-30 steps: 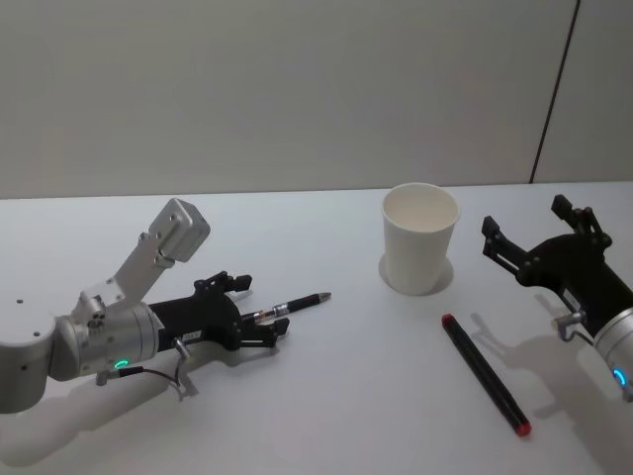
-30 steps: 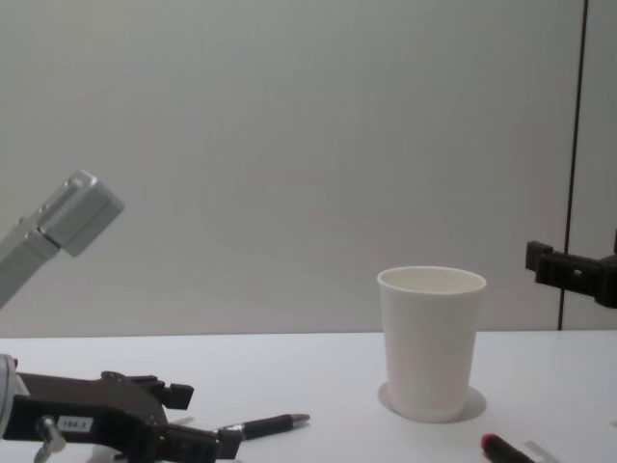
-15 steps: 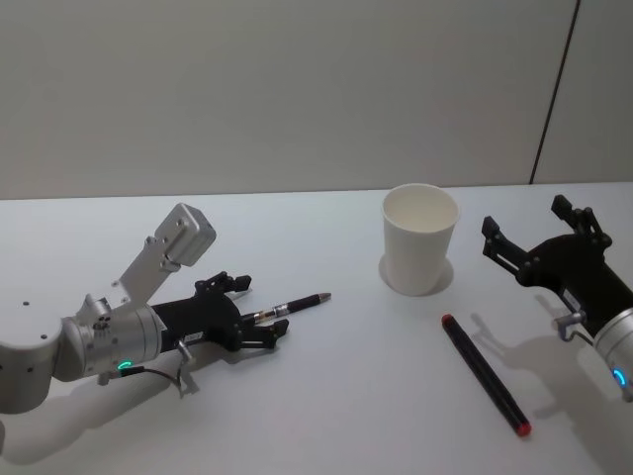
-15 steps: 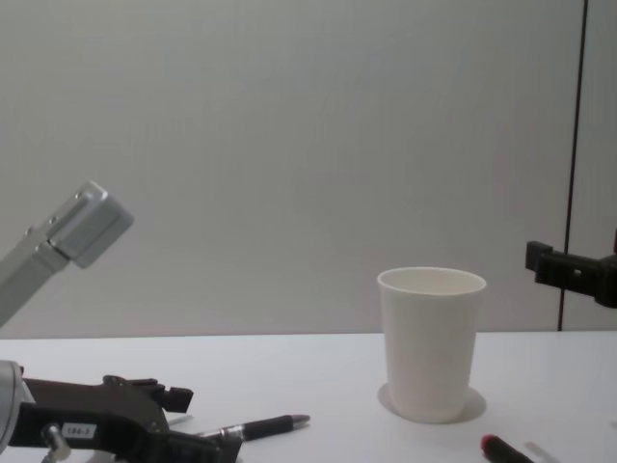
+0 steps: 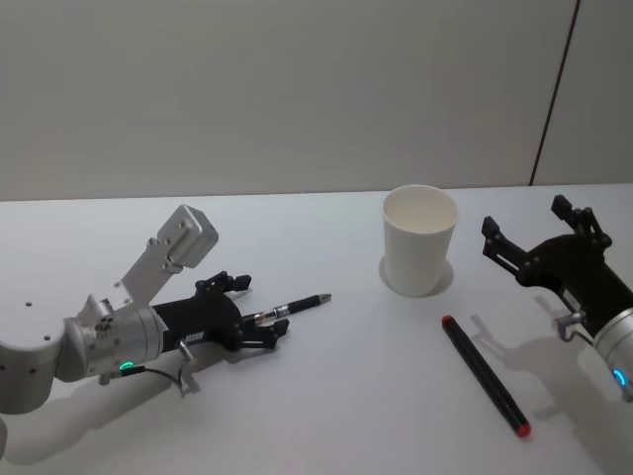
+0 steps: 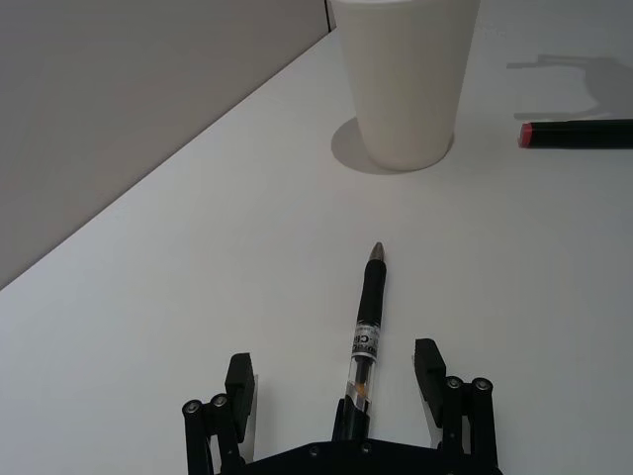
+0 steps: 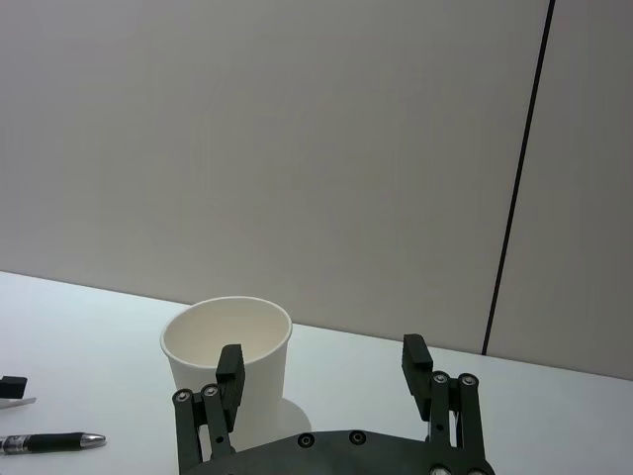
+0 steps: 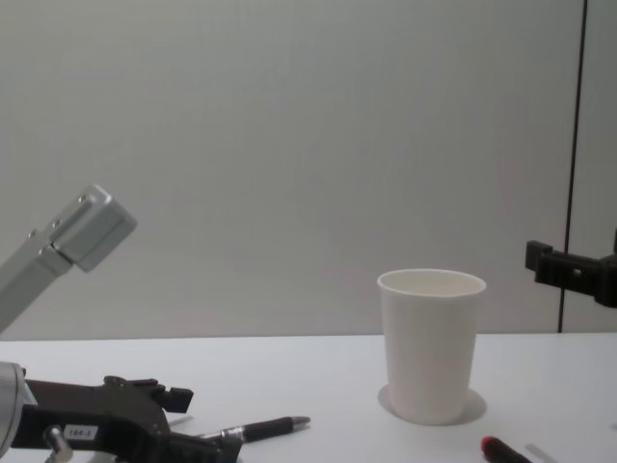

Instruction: Place the pen into the pen holder.

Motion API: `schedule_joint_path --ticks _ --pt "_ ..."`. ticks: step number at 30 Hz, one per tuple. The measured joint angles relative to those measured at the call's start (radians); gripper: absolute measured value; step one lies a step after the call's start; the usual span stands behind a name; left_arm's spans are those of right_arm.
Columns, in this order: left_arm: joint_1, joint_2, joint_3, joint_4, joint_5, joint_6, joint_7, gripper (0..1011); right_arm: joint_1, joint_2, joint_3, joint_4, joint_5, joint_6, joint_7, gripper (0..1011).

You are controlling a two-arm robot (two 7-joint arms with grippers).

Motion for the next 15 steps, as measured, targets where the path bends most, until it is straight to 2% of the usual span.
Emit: schedule_joint_path --ticks 15 --pt "0.0 0.0 0.002 0.003 0.004 -0.001 0.003 954 0.0 0.0 0.0 0.0 0.0 0.0 0.0 1002"
